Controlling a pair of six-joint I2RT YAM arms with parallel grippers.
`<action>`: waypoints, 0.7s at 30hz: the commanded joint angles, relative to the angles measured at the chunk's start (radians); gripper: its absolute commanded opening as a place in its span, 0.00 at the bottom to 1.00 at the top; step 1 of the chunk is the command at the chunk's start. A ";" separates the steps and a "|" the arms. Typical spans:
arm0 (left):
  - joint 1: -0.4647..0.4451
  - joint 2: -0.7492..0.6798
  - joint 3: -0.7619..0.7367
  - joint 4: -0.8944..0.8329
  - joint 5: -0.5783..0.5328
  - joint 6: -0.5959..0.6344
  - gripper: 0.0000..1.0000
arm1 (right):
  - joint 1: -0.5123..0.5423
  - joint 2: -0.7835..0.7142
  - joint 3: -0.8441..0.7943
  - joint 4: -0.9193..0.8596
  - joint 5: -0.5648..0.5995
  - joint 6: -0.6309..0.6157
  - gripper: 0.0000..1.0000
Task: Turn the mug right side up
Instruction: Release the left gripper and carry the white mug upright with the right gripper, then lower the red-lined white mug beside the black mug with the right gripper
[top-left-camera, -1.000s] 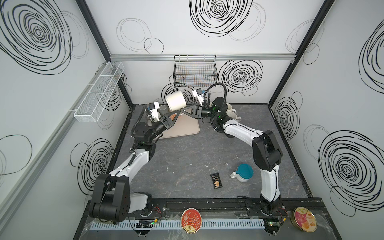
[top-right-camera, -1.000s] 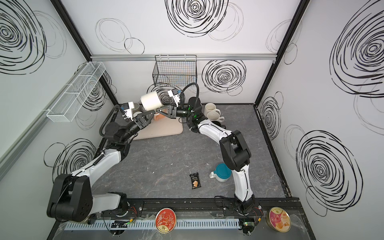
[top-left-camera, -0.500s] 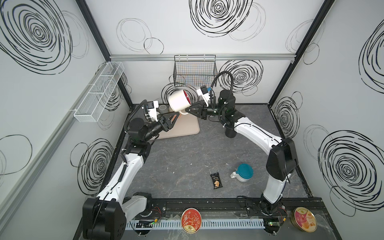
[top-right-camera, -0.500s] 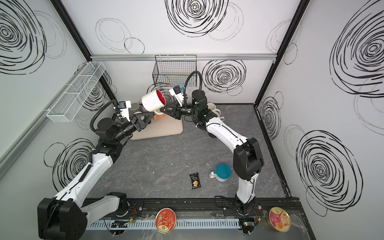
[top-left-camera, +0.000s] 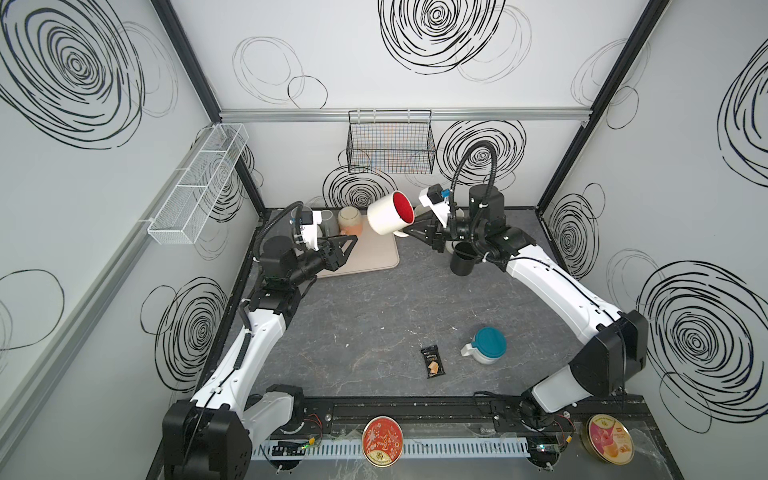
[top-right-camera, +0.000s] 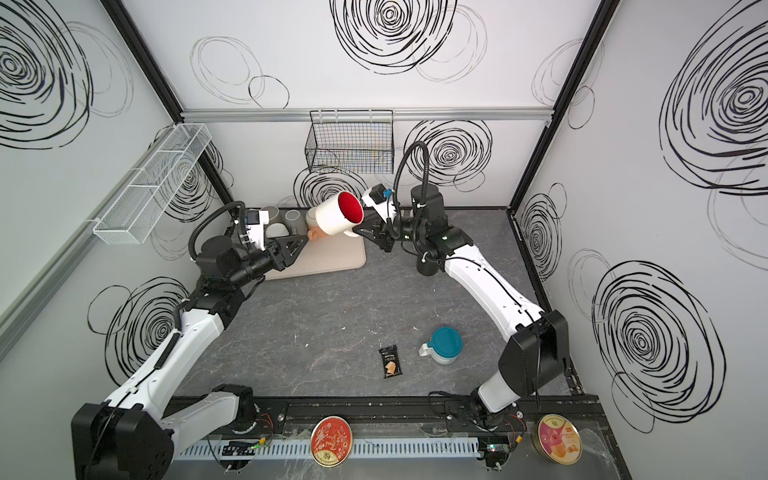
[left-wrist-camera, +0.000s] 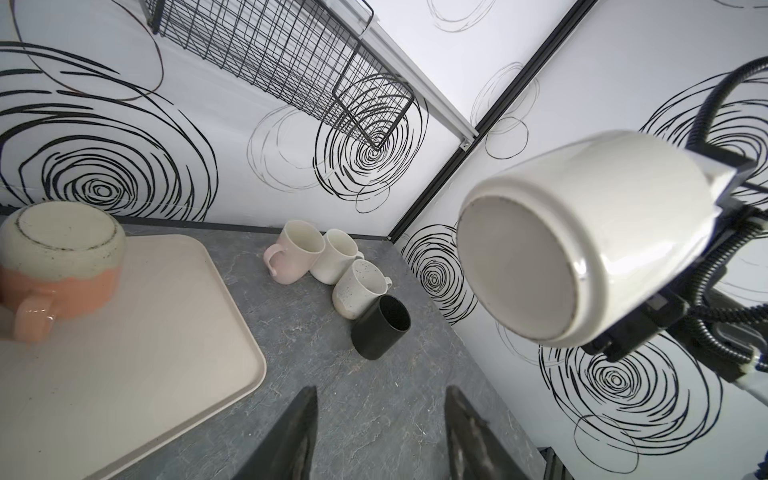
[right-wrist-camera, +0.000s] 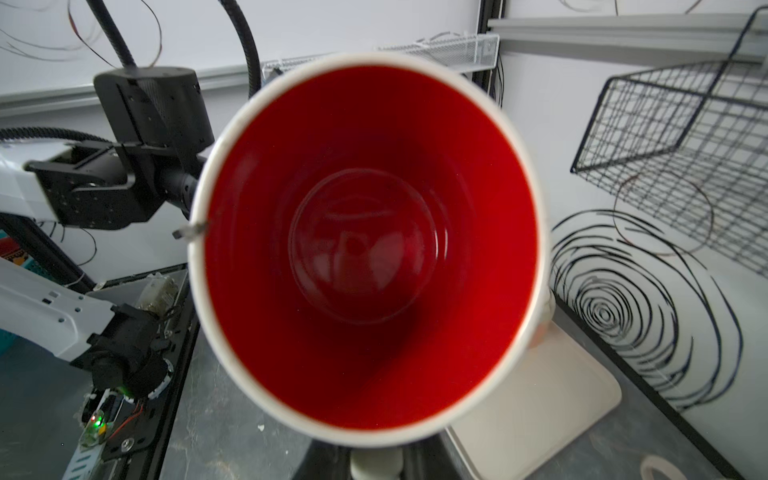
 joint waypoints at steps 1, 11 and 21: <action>-0.008 0.004 0.010 -0.020 0.000 0.051 0.50 | -0.025 -0.092 -0.049 -0.045 0.045 -0.127 0.00; -0.193 0.104 0.013 -0.016 -0.061 0.058 0.50 | -0.091 -0.205 -0.189 -0.384 0.245 -0.394 0.00; -0.344 0.214 0.038 0.070 -0.093 0.010 0.49 | -0.172 -0.219 -0.231 -0.514 0.285 -0.451 0.00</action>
